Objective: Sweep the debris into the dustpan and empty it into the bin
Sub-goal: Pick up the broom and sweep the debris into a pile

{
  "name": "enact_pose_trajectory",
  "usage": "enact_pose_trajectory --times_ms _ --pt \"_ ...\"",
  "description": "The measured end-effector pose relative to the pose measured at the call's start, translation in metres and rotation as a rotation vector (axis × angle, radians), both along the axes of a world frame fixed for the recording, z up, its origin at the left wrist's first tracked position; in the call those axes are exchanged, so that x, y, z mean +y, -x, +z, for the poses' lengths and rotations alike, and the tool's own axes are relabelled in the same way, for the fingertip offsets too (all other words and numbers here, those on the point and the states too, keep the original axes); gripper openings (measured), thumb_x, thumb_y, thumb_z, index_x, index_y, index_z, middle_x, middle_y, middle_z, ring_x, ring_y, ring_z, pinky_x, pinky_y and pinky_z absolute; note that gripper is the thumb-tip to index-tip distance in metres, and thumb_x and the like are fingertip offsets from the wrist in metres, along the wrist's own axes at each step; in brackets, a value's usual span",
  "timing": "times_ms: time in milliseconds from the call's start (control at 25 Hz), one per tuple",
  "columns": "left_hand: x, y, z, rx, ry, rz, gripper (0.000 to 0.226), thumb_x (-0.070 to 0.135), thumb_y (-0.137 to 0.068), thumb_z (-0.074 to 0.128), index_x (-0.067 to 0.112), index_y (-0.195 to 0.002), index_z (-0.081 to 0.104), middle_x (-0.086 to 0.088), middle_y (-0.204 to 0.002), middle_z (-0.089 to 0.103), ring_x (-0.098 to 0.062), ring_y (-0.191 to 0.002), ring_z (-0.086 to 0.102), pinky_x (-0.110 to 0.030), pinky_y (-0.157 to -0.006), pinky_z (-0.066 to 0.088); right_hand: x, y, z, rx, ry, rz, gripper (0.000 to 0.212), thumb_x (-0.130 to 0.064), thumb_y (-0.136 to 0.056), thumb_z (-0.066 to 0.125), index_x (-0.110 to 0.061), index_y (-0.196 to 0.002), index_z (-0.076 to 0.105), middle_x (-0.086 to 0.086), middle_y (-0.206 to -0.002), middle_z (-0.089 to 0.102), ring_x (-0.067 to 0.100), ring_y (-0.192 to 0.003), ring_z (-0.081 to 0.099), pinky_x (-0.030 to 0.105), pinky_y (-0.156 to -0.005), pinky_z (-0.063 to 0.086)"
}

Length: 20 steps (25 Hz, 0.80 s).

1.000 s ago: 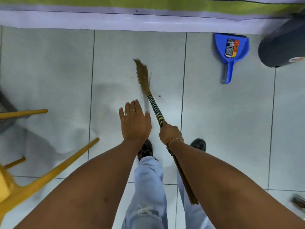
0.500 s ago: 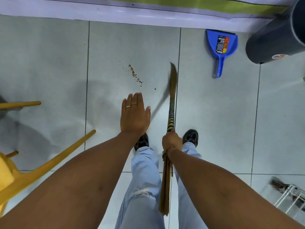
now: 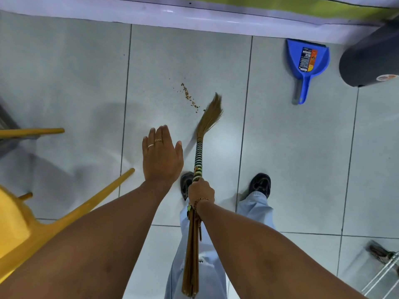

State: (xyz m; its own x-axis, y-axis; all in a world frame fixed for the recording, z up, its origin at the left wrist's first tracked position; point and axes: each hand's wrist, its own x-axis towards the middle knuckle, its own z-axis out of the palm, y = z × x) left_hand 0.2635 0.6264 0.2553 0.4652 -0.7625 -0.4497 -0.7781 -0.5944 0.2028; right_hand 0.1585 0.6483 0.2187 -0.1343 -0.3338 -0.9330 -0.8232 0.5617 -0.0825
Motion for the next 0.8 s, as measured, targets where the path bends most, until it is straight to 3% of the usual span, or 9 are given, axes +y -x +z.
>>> enact_pose_trajectory --times_ms 480,600,680,800 --pt "-0.022 -0.014 -0.01 0.001 0.001 0.022 0.058 0.034 -0.097 0.035 0.002 -0.144 0.023 -0.018 -0.151 0.032 -0.031 -0.143 0.022 -0.043 -0.12 0.018 -0.026 -0.043 -0.016 -0.071 0.015 0.047 0.036 -0.017 -0.098 0.034 -0.006 -0.129 0.048 0.014 -0.125 0.06 0.032 -0.115 0.057 0.038 -0.095 0.048" --pt "-0.027 -0.018 -0.011 -0.001 -0.001 0.036 0.057 0.034 -0.097 0.036 0.002 -0.143 0.023 -0.018 -0.151 0.033 -0.031 -0.143 0.022 -0.043 -0.119 0.018 -0.042 -0.044 -0.01 -0.097 0.08 0.054 0.035 -0.02 -0.099 0.032 -0.007 -0.126 0.05 0.015 -0.121 0.062 0.032 -0.11 0.059 0.036 -0.088 0.048" --pt "-0.027 -0.018 -0.005 0.029 -0.001 0.077 0.057 0.032 -0.097 0.038 0.001 -0.142 0.025 -0.019 -0.149 0.035 -0.032 -0.142 0.024 -0.045 -0.119 0.02 -0.047 -0.033 0.006 -0.113 0.14 0.075 0.035 -0.023 -0.1 0.028 -0.01 -0.126 0.049 0.016 -0.115 0.064 0.032 -0.103 0.06 0.034 -0.082 0.047" --pt "-0.028 -0.012 0.009 0.02 0.05 0.087 0.056 0.03 -0.094 0.039 -0.005 -0.137 0.034 -0.025 -0.14 0.046 -0.038 -0.136 0.034 -0.05 -0.115 0.027 -0.053 -0.004 0.031 -0.103 0.235 0.105 0.04 -0.03 -0.101 0.026 -0.022 -0.137 0.042 0.02 -0.112 0.065 0.036 -0.098 0.06 0.037 -0.087 0.049"
